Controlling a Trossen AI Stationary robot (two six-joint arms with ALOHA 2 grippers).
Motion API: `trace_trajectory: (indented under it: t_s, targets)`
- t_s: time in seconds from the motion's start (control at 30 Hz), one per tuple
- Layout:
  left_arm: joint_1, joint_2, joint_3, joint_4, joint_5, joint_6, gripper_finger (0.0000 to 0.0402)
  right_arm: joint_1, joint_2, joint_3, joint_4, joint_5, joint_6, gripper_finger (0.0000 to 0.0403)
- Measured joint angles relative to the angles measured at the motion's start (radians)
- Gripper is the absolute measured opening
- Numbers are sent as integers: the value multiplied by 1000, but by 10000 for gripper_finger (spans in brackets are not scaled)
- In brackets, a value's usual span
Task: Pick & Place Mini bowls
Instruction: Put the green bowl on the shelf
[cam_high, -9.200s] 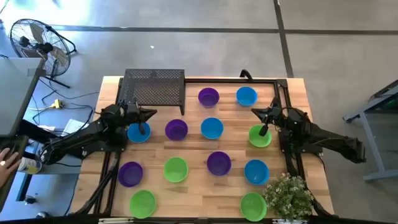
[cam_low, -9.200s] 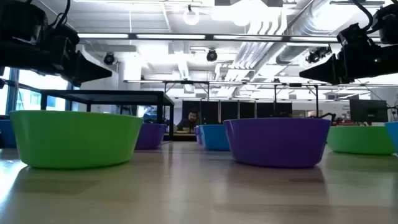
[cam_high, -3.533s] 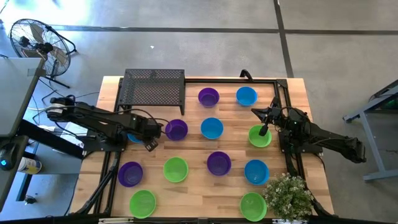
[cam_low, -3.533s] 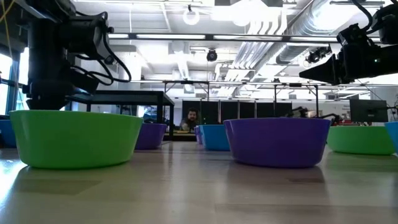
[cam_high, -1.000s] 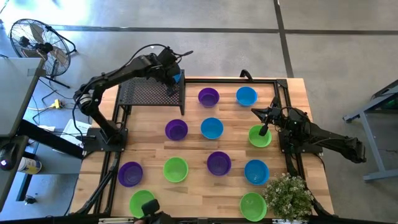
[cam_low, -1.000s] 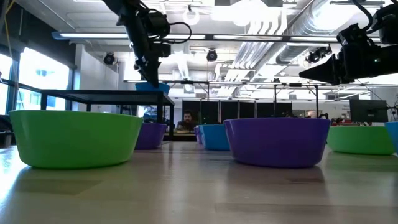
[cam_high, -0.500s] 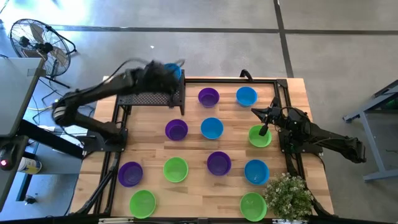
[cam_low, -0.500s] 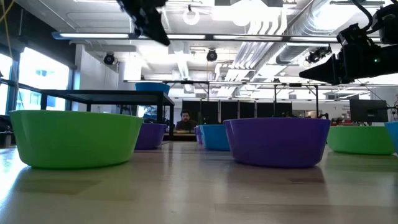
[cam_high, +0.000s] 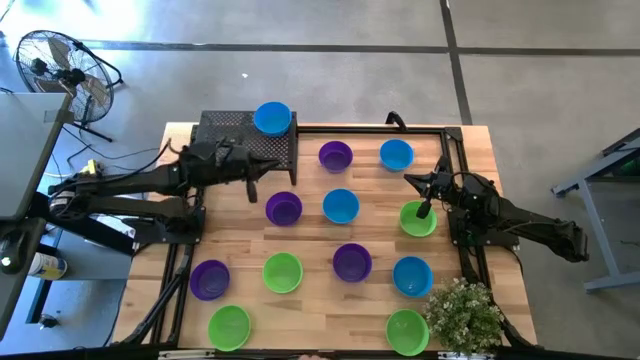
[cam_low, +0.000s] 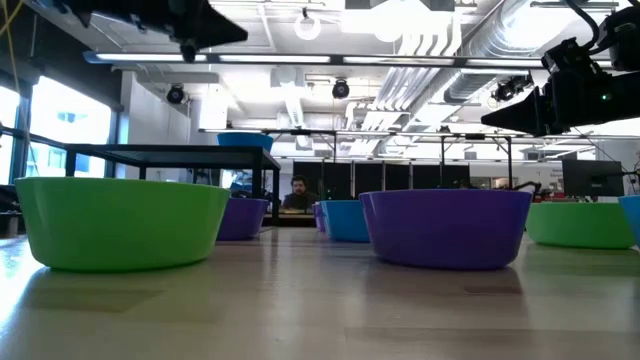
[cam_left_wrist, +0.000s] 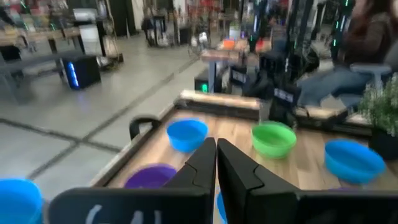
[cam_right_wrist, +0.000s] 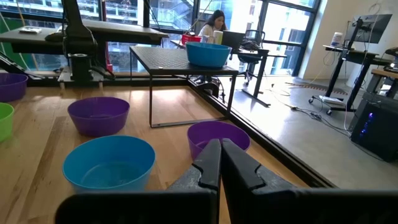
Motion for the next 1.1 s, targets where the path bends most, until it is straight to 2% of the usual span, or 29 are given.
trace_trajectory:
  t_s: [0.37,0.67,0.9,1.03,1.1]
  targets:
    - [0,-31,-8,-15,-2,56,12,0,0,0,0,0,0,0]
    - [0,-30,-7,-20,5,44,12,0,0,0,0,0,0,0]
    - [0,-27,-7,-147,0,-2,12,0,0,0,0,0,0,0]
    - [0,18,-7,-211,-10,-6,12,0,0,0,0,0,0,0]
    - [0,35,5,-236,24,-31,12,0,0,0,0,0,0,0]
